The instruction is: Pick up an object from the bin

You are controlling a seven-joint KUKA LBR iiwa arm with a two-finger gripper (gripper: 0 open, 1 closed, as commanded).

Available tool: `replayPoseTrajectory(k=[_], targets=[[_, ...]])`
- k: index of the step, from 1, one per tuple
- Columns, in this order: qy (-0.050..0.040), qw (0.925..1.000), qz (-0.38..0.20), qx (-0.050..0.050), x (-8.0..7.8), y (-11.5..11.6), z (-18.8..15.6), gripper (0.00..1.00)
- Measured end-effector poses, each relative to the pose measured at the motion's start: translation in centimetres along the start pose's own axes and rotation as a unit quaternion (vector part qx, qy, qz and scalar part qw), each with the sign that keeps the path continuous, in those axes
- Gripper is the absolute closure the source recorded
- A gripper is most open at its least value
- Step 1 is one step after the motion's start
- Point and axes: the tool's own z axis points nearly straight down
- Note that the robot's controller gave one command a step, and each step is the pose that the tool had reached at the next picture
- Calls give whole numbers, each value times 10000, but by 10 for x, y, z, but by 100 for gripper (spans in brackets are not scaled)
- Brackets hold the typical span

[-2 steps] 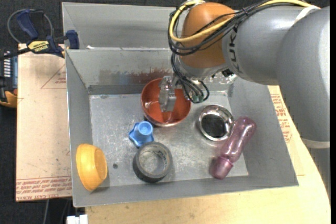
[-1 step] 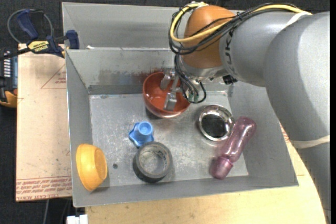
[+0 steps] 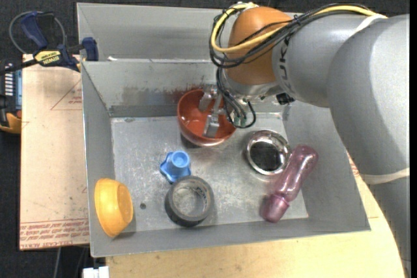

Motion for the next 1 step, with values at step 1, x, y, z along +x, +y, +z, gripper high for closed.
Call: replayPoseTrajectory(k=[1], targets=[[-16,9859,-1673,-10,40,20,0,100]])
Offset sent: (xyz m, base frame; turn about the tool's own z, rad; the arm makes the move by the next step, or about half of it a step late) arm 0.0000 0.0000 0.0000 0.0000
